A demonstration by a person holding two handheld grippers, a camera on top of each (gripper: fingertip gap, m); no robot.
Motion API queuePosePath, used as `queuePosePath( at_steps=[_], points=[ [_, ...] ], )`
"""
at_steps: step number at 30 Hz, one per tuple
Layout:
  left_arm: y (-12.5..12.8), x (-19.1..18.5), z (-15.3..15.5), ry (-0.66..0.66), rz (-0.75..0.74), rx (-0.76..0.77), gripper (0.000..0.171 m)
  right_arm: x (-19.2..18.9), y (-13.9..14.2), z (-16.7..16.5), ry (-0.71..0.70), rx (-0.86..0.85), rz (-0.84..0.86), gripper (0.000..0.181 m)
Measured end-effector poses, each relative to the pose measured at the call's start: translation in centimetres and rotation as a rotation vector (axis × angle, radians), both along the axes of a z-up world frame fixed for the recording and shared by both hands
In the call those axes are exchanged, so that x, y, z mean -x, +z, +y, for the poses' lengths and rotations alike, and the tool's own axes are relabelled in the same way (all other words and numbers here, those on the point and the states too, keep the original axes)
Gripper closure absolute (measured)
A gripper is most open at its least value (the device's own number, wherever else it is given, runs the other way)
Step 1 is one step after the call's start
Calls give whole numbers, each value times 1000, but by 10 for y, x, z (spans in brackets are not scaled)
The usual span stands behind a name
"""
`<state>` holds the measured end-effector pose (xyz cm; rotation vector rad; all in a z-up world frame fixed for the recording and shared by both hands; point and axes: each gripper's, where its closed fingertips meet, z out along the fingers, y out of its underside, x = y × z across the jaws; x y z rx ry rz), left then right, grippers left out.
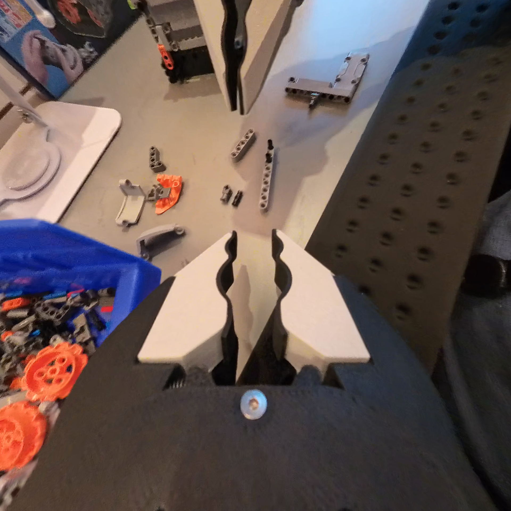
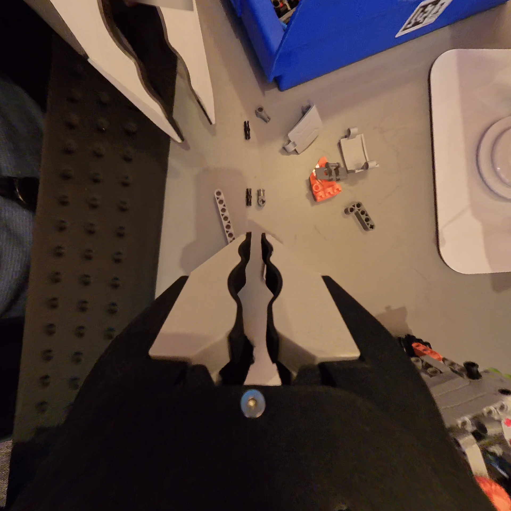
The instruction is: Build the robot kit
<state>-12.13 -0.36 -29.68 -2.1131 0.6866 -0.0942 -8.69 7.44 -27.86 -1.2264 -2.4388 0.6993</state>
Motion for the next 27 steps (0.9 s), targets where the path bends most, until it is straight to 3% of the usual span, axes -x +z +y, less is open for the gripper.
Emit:
queuePosePath(
  at_steps=[4,7,16,27],
  points=[
    [-4,10,-5,47,59,-16,154,12,-5,-12,18,0,-1,175],
    [-5,10,-4,41,69,-16,171,25,-4,-23,36,-6,26,177],
    [5,9,-5,38,28,-75,171,54,-10,-46,70,-9,33,177],
    [8,11,-4,46,9,-88,171,62,-19,-52,75,19,42,174]
  ],
)
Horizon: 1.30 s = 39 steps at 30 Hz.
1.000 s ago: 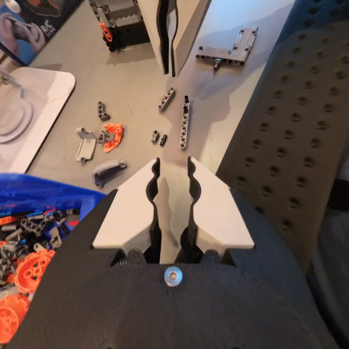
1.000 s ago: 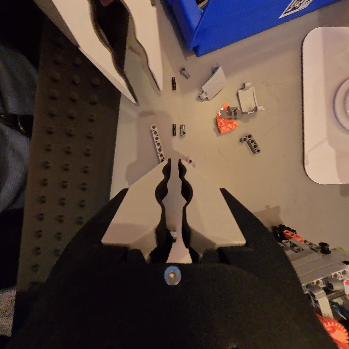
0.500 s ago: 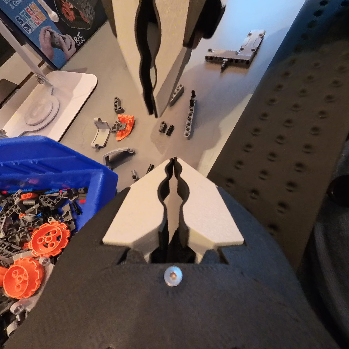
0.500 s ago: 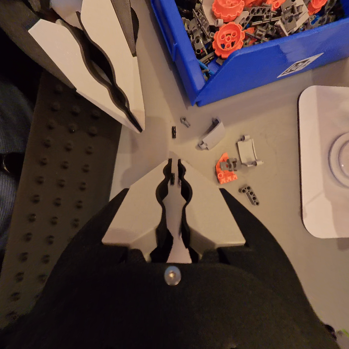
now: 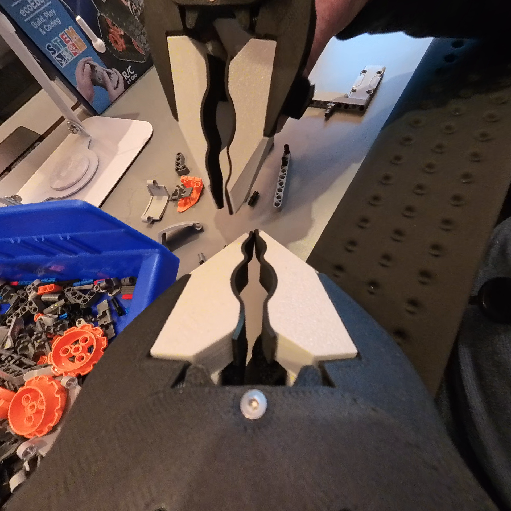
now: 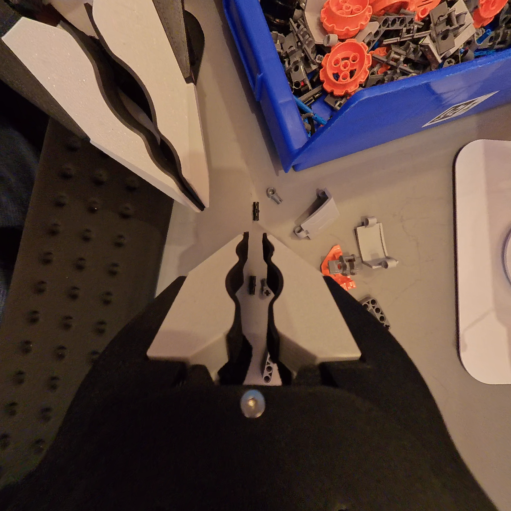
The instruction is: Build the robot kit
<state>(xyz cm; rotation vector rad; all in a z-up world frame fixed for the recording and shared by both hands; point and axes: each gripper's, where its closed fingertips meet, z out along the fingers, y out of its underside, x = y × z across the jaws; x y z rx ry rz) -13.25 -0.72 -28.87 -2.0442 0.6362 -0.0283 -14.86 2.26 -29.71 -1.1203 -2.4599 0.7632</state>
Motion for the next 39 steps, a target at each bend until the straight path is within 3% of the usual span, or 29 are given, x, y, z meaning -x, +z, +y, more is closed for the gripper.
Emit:
queuePosePath(
  at_steps=[11,22,29,35,39],
  points=[
    [-1,1,1,1,-9,10,171,-1,8,12,-30,57,49,174],
    [-1,1,1,-3,-20,13,171,-18,43,57,-159,83,135,173],
    [-3,0,2,-6,-11,23,171,-71,60,87,-279,78,128,170],
    [-3,0,4,-6,3,24,171,-130,37,99,-391,70,25,165],
    [-9,-9,12,-26,-15,88,155,-144,24,89,-404,83,16,165]
  ],
)
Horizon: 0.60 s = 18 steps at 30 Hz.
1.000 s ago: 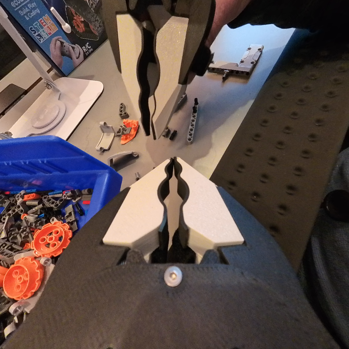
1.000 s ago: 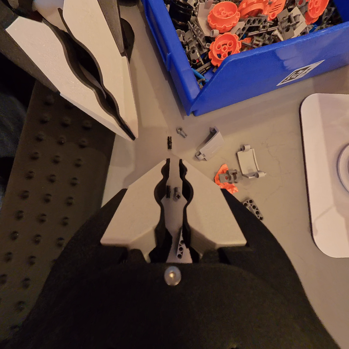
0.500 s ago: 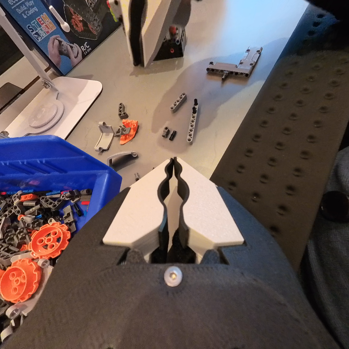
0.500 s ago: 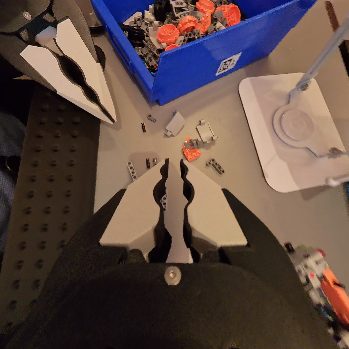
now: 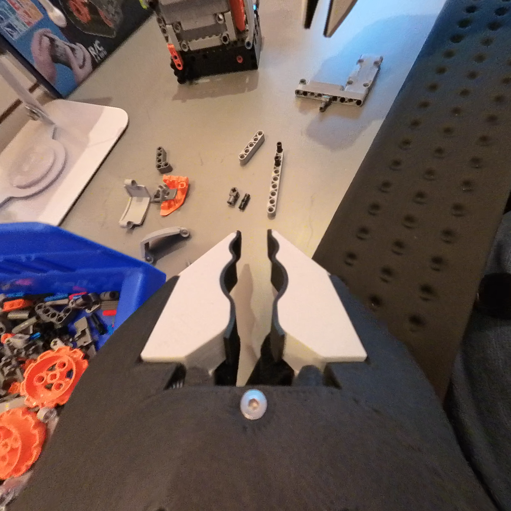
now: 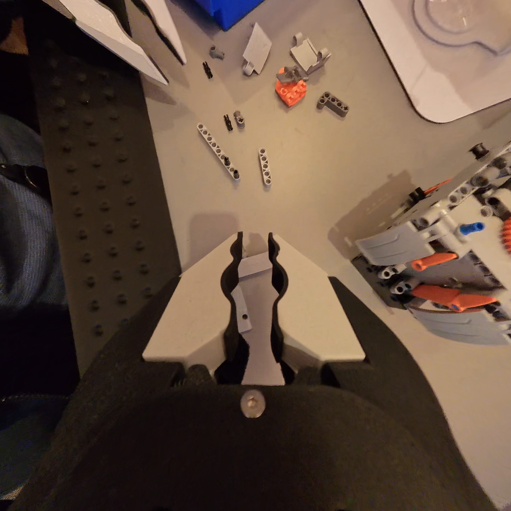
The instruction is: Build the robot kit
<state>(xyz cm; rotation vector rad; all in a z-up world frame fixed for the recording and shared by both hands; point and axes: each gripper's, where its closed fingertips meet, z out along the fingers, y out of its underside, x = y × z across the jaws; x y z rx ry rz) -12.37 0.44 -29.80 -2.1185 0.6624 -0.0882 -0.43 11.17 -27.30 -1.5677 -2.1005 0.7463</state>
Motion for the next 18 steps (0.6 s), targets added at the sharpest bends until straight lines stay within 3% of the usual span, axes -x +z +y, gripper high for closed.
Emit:
queuePosePath(
  at_steps=[3,6,10,13,18],
  points=[
    [-10,-9,9,-21,16,73,144,0,-1,-6,-5,34,33,166],
    [-14,-23,17,-57,19,101,144,3,-2,-8,-8,40,51,166],
    [-24,-29,25,-63,43,164,148,5,1,-8,-5,43,69,166],
    [-30,-30,27,-69,74,187,166,7,1,-8,0,48,76,167],
    [-26,-34,29,-84,96,155,167,14,1,-12,13,69,95,166]
  ],
)
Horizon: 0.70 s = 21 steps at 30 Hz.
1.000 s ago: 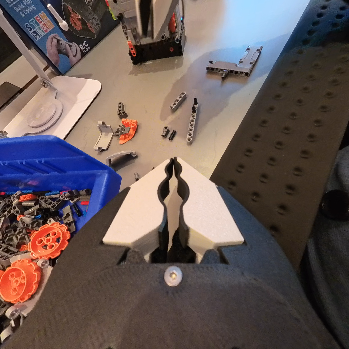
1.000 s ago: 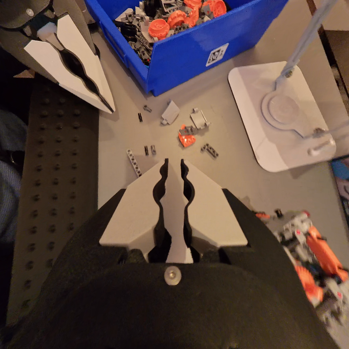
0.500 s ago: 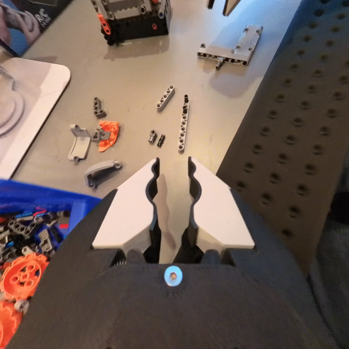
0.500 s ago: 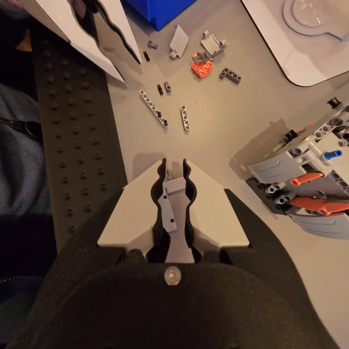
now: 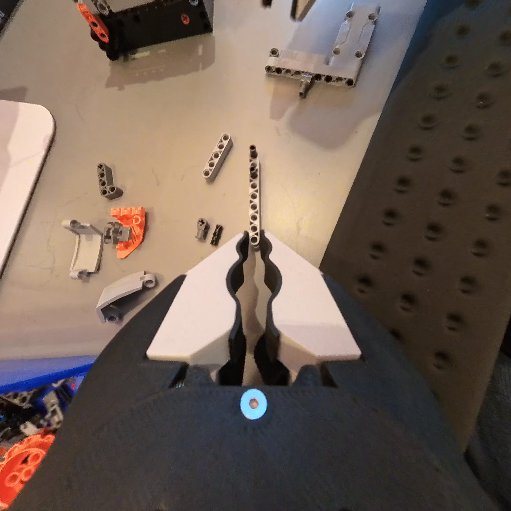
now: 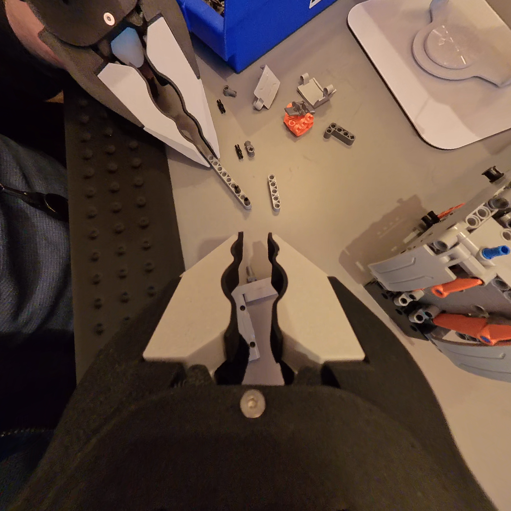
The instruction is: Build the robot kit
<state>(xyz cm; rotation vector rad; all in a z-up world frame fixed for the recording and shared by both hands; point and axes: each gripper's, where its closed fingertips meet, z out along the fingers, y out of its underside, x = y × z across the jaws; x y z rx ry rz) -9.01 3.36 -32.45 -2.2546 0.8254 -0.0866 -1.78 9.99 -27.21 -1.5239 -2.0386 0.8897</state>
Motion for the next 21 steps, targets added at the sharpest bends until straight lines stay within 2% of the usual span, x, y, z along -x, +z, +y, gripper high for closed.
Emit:
queuePosePath(
  at_steps=[11,16,21],
  points=[
    [29,-10,-1,-109,128,-239,166,27,15,-24,59,202,65,155],
    [38,-16,-3,-156,227,-332,166,30,15,-43,152,347,10,148],
    [41,-18,-8,-179,275,-364,166,26,3,-61,224,398,-94,149]
  ],
)
